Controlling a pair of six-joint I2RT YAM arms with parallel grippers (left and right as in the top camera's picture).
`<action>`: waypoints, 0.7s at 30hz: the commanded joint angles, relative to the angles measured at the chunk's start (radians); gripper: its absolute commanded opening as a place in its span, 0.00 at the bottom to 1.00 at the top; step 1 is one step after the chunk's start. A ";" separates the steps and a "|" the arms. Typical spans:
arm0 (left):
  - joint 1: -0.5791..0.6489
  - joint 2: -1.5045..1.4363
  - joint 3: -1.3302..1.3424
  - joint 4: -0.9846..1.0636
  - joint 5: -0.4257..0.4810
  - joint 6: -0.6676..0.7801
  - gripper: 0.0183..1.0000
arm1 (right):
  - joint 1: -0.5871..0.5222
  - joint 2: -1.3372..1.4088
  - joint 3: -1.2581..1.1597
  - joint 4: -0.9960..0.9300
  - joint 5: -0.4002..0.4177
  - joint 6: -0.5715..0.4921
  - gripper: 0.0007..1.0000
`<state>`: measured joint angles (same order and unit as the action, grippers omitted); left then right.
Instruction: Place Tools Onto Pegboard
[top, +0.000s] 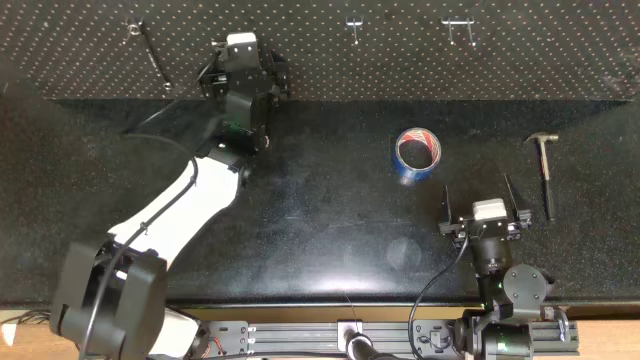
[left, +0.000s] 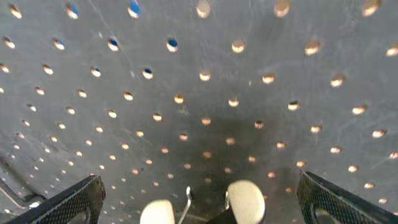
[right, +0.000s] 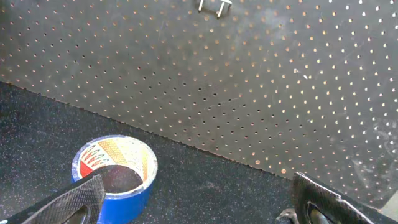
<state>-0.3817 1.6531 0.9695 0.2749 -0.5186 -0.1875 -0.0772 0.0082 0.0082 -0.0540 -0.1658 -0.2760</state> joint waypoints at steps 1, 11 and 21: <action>0.002 -0.272 -0.003 -0.268 0.080 -0.006 1.00 | 0.006 -0.007 -0.003 -0.004 0.001 -0.007 0.98; 0.401 -1.429 -0.805 -0.162 0.598 0.040 0.99 | 0.006 -0.007 -0.003 -0.004 0.001 -0.007 0.97; 0.280 -1.651 -0.964 -0.312 0.508 0.039 1.00 | 0.006 -0.007 -0.003 -0.004 0.001 -0.007 0.98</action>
<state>-0.0689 0.0193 0.0071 -0.0078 0.0082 -0.1570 -0.0769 0.0074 0.0101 -0.0566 -0.1658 -0.2760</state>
